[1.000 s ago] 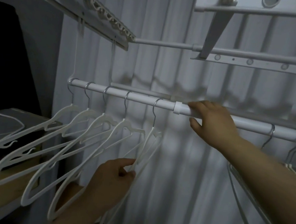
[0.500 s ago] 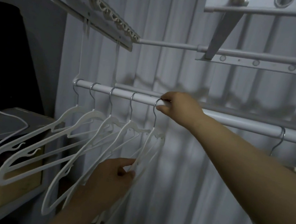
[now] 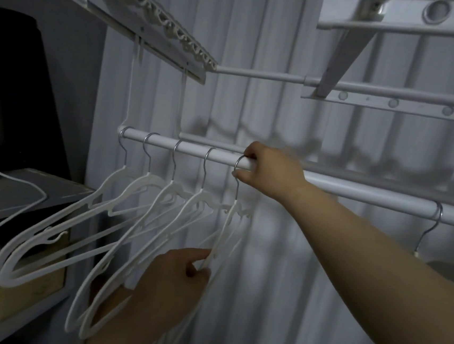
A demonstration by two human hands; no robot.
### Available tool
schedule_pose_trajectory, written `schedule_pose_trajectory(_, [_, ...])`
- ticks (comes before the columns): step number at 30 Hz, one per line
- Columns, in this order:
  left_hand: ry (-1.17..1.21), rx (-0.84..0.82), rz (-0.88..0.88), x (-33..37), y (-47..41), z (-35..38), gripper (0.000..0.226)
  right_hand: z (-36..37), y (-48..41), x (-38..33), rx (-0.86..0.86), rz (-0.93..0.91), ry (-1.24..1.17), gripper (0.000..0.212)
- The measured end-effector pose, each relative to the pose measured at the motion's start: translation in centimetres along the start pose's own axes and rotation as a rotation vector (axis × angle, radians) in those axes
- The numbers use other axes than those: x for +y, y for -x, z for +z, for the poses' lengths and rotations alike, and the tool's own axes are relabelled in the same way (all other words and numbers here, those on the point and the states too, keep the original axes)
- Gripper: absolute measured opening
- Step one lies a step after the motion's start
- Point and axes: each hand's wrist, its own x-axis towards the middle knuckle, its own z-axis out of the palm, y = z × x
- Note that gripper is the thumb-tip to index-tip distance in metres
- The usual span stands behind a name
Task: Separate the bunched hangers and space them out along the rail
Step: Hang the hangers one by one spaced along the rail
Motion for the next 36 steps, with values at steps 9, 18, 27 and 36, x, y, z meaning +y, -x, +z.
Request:
schedule_pose_trajectory(9, [-0.074,-0.010,0.068,-1.0,-0.5,1.0,0.032,0.5,0.0,-0.1,0.038,0.033,0.004,0.041])
schedule_pose_trajectory(18, [-0.090,0.009,0.085,-1.1,-0.9,1.0,0.030,0.4,-0.2,0.1,0.003,0.012,0.030,0.045])
schedule_pose_trajectory(27, [-0.068,0.175,0.345,1.6,-0.5,0.4,0.035,-3.9,4.3,5.4,0.108,0.104,0.172,0.049])
schedule_pose_trajectory(36, [0.117,-0.075,0.407,6.9,4.0,9.3,0.029,-9.2,12.5,16.3,0.057,0.293,0.321,0.039])
